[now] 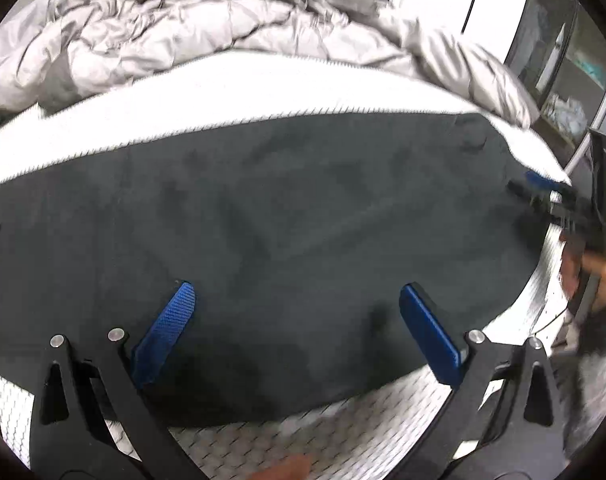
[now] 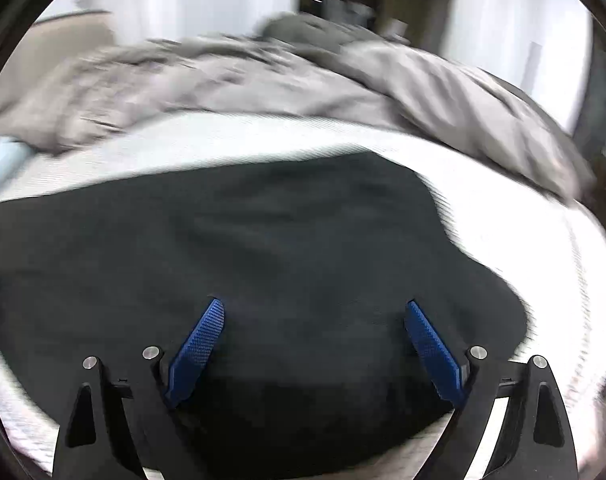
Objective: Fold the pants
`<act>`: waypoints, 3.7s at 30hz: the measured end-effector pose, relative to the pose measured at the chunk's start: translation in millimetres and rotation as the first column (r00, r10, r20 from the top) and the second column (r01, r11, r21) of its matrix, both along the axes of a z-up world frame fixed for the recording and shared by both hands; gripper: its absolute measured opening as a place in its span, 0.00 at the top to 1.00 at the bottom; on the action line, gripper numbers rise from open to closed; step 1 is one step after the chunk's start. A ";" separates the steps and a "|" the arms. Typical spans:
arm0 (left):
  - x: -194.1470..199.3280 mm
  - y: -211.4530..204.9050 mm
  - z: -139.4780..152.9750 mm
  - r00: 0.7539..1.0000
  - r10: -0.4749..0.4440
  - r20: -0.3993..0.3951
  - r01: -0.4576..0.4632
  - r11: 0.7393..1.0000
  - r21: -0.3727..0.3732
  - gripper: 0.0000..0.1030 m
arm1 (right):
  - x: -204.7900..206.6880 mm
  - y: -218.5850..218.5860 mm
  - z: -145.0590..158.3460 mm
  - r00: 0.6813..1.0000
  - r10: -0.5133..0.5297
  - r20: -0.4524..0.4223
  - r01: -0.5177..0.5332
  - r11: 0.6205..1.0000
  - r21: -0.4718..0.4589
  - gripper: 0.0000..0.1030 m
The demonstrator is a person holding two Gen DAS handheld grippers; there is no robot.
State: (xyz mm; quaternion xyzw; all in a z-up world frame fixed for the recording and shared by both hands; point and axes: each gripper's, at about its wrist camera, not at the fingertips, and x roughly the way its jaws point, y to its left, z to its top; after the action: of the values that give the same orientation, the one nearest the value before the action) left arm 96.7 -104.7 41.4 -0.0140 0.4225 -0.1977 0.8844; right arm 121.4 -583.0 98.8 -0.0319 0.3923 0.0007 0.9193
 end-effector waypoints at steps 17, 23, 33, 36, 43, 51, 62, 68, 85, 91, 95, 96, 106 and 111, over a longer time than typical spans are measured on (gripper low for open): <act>26.3 62.4 -13.9 0.959 0.276 -0.060 -0.259 0.945 0.200 0.01 | 41.1 -17.8 -27.9 0.970 -0.216 -0.113 0.187 0.957 -0.224 0.05; -6.7 4.1 13.0 0.999 0.010 0.033 -0.013 0.997 0.082 0.01 | 5.9 51.9 8.9 0.999 0.053 0.005 -0.052 0.995 -0.089 0.06; -3.2 0.2 -24.2 0.992 -0.088 -0.091 0.099 0.986 0.131 0.00 | 9.9 100.7 -28.5 0.908 0.385 -0.162 -0.379 0.923 0.071 0.06; -1.6 40.8 -26.4 0.996 -0.028 -0.087 0.037 0.994 0.103 0.00 | 1.6 34.0 -26.4 0.987 0.103 -0.125 -0.120 0.983 -0.140 0.04; 3.7 60.3 -13.3 0.998 0.039 -0.049 -0.034 0.993 0.115 0.01 | -4.0 -21.1 -6.9 0.990 -0.136 -0.044 0.130 0.983 -0.134 0.05; 76.4 -45.5 6.6 0.987 -0.149 -0.061 0.159 0.967 0.199 0.01 | 44.2 106.7 5.1 0.973 0.218 -0.080 -0.211 0.973 0.089 0.05; 129.6 52.7 -26.0 0.987 0.065 -0.149 -0.026 0.968 0.250 0.01 | 126.1 5.3 -40.6 0.971 -0.172 -0.166 0.110 0.938 -0.329 0.02; 129.0 79.7 -9.3 0.989 0.107 -0.100 -0.085 0.975 0.205 0.01 | 113.2 -47.0 -21.6 0.946 -0.288 -0.146 0.260 0.948 -0.184 0.02; 187.4 25.2 -33.2 0.990 0.005 -0.142 0.009 0.995 0.099 0.01 | 168.3 115.8 -50.1 0.967 0.149 -0.205 -0.185 0.968 -0.170 0.02; 172.0 30.9 -34.5 0.993 -0.001 -0.119 0.019 0.988 0.152 0.01 | 171.4 -48.3 -45.5 0.905 -0.400 -0.147 0.344 0.889 -0.301 0.02; 172.3 30.1 -25.2 0.994 0.049 -0.102 -0.032 0.986 0.161 0.01 | 157.8 -51.4 -27.8 0.921 -0.368 -0.127 0.329 0.910 -0.252 0.03; 164.9 28.5 -15.8 0.996 0.041 -0.085 -0.029 0.990 0.139 0.01 | 150.8 -42.3 -16.6 0.933 -0.346 -0.095 0.307 0.907 -0.289 0.03; 115.2 -15.4 -30.2 0.981 -0.107 -0.162 0.135 0.975 0.178 0.01 | 100.1 48.5 -24.8 0.984 0.059 -0.170 -0.085 0.986 -0.145 0.02; 106.5 16.6 -22.1 0.991 -0.026 -0.133 0.045 0.989 0.143 0.01 | 94.2 -2.8 -31.6 0.982 -0.061 -0.180 0.041 0.993 -0.111 0.22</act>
State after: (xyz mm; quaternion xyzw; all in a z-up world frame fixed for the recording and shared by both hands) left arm 203.2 -88.1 19.4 0.0454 0.4928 -0.1808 0.8499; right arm 215.6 -585.7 67.3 -0.0709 0.4754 -0.0408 0.8759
